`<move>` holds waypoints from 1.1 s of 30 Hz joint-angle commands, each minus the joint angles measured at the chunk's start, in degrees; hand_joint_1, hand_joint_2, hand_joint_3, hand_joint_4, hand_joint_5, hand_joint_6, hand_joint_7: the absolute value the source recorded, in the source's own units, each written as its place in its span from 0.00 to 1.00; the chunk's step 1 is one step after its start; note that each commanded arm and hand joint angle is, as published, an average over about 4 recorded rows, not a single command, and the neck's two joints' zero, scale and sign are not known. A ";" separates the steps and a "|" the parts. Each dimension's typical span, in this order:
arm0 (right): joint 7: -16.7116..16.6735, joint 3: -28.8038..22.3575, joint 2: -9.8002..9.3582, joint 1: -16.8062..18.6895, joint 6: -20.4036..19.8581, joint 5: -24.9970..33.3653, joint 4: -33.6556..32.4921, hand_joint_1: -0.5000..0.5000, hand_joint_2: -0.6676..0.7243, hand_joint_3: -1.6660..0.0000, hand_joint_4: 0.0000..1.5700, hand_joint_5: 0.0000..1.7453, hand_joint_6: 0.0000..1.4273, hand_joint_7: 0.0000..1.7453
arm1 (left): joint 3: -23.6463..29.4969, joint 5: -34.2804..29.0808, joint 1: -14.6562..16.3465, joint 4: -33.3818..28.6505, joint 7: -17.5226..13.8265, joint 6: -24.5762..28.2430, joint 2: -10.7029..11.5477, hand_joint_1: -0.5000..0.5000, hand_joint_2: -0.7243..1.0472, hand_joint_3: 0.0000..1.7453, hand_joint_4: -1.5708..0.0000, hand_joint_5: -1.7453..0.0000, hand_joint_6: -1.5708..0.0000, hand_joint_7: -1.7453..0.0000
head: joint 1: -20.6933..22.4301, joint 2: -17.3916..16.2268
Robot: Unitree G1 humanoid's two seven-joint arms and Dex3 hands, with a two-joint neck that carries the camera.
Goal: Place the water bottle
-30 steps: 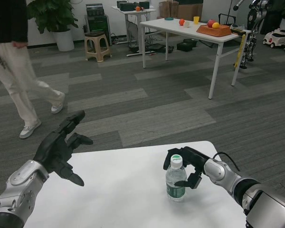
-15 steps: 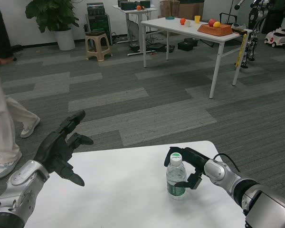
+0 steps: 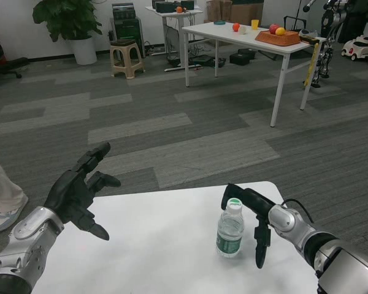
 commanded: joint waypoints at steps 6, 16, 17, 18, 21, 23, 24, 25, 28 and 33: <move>-0.02 -0.88 0.19 0.38 0.42 0.74 -0.49 0.04 0.95 1.00 0.00 0.00 0.00 0.81 | 0.12 0.28 -0.20 -0.01 0.39 -0.62 0.21 0.00 0.30 0.05 1.00 0.00 1.00 0.92 | 0.10 -0.22; -0.29 -1.50 0.24 0.16 0.34 0.74 -0.88 0.04 0.95 1.00 0.00 0.00 0.00 0.73 | 0.12 0.19 -0.69 0.17 0.39 -0.70 0.30 0.00 0.30 0.05 1.00 0.00 1.00 0.92 | 0.06 -0.45; -0.29 -1.54 0.26 0.09 0.34 0.76 -0.99 0.04 0.95 1.00 0.00 0.00 0.00 0.72 | 0.12 0.17 -0.73 0.21 0.41 -0.70 0.30 0.00 0.30 0.05 1.00 0.00 1.00 0.92 | 0.03 -0.49; -0.29 -1.59 0.28 0.03 0.34 0.78 -1.10 0.04 0.95 1.00 0.00 0.00 0.00 0.72 | 0.12 0.15 -0.78 0.25 0.43 -0.70 0.30 0.00 0.30 0.05 1.00 0.00 1.00 0.92 | 0.03 -0.51; -0.29 -1.85 0.28 -0.15 0.34 0.83 -1.23 0.04 0.95 1.00 0.00 0.00 0.00 0.69 | 0.12 0.10 -0.91 0.47 0.48 -0.73 0.30 0.00 0.30 0.04 1.00 0.00 1.00 0.92 | 0.09 -0.56; -0.29 -2.05 0.28 -0.24 0.34 0.85 -1.32 0.04 0.95 1.00 0.00 0.00 0.00 0.68 | 0.12 0.10 -0.97 0.63 0.50 -0.77 0.30 0.00 0.30 0.03 1.00 0.00 1.00 0.92 | 0.12 -0.62; -0.29 -2.16 0.28 -0.28 0.34 0.87 -1.37 0.04 0.95 1.00 0.00 0.00 0.00 0.68 | 0.12 0.10 -0.99 0.69 0.52 -0.79 0.30 0.00 0.30 0.04 1.00 0.00 1.00 0.92 | 0.15 -0.68; -0.29 -2.38 0.28 -0.32 0.34 0.91 -1.37 0.04 0.95 1.00 0.00 0.00 0.00 0.68 | 0.12 0.08 -1.04 0.74 0.54 -0.79 0.30 0.00 0.30 0.04 1.00 0.00 1.00 0.92 | 0.16 -0.69; -0.33 -2.95 0.28 -0.41 0.38 1.09 -1.41 0.04 0.95 1.00 0.00 0.00 0.00 0.68 | 0.12 0.06 -1.17 0.87 0.56 -0.84 0.30 0.00 0.30 0.05 1.00 0.00 1.00 0.92 | 0.16 -0.72; -0.82 -3.85 0.30 -0.41 0.34 1.44 -1.47 0.04 0.95 1.00 0.00 0.00 0.00 0.68 | 0.12 0.02 -1.28 1.00 0.56 -0.86 0.30 0.00 0.30 0.05 1.00 0.00 1.00 0.92 | 0.08 -0.74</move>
